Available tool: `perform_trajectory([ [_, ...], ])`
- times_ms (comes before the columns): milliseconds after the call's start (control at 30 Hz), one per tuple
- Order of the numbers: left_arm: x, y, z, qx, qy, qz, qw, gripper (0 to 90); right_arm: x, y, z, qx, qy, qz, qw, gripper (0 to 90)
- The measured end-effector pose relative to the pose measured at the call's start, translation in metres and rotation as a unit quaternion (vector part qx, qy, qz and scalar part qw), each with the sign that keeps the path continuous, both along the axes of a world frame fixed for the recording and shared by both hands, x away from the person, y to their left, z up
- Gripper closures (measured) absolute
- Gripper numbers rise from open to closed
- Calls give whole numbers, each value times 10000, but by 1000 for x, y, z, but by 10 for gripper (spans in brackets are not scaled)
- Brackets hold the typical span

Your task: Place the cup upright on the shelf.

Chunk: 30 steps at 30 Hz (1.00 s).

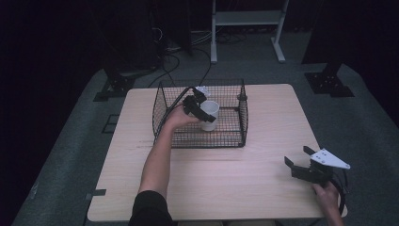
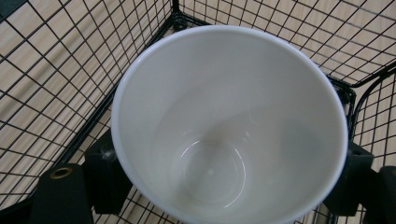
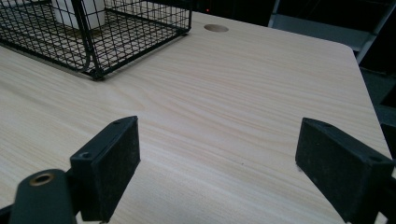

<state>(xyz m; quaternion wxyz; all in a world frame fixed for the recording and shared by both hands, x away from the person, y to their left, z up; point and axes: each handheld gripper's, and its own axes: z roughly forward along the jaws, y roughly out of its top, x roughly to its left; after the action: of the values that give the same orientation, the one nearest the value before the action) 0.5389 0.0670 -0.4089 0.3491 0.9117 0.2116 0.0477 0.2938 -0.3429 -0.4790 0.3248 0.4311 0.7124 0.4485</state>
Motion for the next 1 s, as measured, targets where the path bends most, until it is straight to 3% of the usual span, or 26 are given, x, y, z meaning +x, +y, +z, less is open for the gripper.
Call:
perform_trajectory([
  [600,-8,4,14,-163,-166,-3,9997,77,0,0,0,-13,2,-4,10000,131],
  [1000,-18,9,33,-301,-438,-2,9986,54,0,1,0,-25,6,-12,10000,131],
])
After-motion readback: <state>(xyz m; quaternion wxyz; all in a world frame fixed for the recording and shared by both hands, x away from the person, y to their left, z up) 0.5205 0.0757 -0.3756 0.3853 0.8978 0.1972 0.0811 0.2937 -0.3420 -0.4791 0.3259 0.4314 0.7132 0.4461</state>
